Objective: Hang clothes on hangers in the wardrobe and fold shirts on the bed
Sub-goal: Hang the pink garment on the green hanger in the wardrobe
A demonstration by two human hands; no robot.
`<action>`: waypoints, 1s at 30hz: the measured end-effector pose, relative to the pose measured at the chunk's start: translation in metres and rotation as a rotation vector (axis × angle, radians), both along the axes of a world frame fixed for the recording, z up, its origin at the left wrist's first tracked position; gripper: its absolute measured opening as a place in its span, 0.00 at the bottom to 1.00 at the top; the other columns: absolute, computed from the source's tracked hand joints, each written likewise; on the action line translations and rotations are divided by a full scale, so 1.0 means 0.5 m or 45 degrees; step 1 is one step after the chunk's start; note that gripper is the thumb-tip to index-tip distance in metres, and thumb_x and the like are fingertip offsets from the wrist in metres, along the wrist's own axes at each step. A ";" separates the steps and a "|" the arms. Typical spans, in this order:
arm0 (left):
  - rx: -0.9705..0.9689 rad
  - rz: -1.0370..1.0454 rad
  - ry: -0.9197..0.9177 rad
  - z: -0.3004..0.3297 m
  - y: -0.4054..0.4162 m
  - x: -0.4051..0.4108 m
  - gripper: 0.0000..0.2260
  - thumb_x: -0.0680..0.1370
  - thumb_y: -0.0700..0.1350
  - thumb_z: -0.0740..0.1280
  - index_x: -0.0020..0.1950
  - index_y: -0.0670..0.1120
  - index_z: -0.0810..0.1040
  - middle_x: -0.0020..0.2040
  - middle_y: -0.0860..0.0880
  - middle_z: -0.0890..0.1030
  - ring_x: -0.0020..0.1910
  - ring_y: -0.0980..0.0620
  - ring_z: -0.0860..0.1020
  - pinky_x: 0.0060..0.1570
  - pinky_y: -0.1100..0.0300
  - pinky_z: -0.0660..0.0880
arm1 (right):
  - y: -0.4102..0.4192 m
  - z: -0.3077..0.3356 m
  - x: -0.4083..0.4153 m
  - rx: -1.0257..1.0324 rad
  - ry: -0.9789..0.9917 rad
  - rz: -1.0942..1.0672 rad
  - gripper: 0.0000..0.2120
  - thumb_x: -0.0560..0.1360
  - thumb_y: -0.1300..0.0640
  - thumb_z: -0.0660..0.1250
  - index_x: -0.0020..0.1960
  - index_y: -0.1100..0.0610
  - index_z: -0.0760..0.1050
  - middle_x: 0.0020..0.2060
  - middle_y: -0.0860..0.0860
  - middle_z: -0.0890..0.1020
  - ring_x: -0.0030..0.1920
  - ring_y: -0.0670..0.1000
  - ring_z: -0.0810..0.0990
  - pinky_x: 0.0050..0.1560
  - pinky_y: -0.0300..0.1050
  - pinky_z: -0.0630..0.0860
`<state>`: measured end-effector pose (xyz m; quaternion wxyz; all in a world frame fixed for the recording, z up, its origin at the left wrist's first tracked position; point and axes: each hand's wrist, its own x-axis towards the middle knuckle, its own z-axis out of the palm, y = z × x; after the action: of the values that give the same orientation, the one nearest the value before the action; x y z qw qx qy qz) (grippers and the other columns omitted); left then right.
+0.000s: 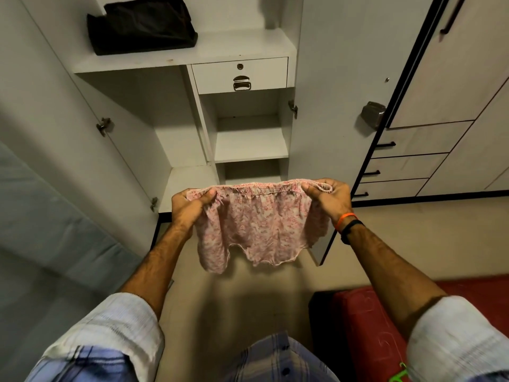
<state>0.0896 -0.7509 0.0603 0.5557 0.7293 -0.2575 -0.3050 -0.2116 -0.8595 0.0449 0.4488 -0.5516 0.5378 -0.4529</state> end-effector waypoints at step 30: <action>0.005 0.003 0.440 -0.004 0.019 -0.077 0.06 0.77 0.36 0.70 0.53 0.36 0.80 0.46 0.42 0.84 0.40 0.52 0.84 0.44 0.55 0.82 | 0.060 0.002 0.078 0.311 -0.017 -0.018 0.09 0.70 0.56 0.76 0.45 0.62 0.85 0.37 0.52 0.86 0.36 0.48 0.82 0.40 0.41 0.80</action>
<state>0.0514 -0.7411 0.0585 0.5906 0.6675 -0.1566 -0.4256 -0.1728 -0.8294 0.0460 0.5129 -0.4861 0.5899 -0.3908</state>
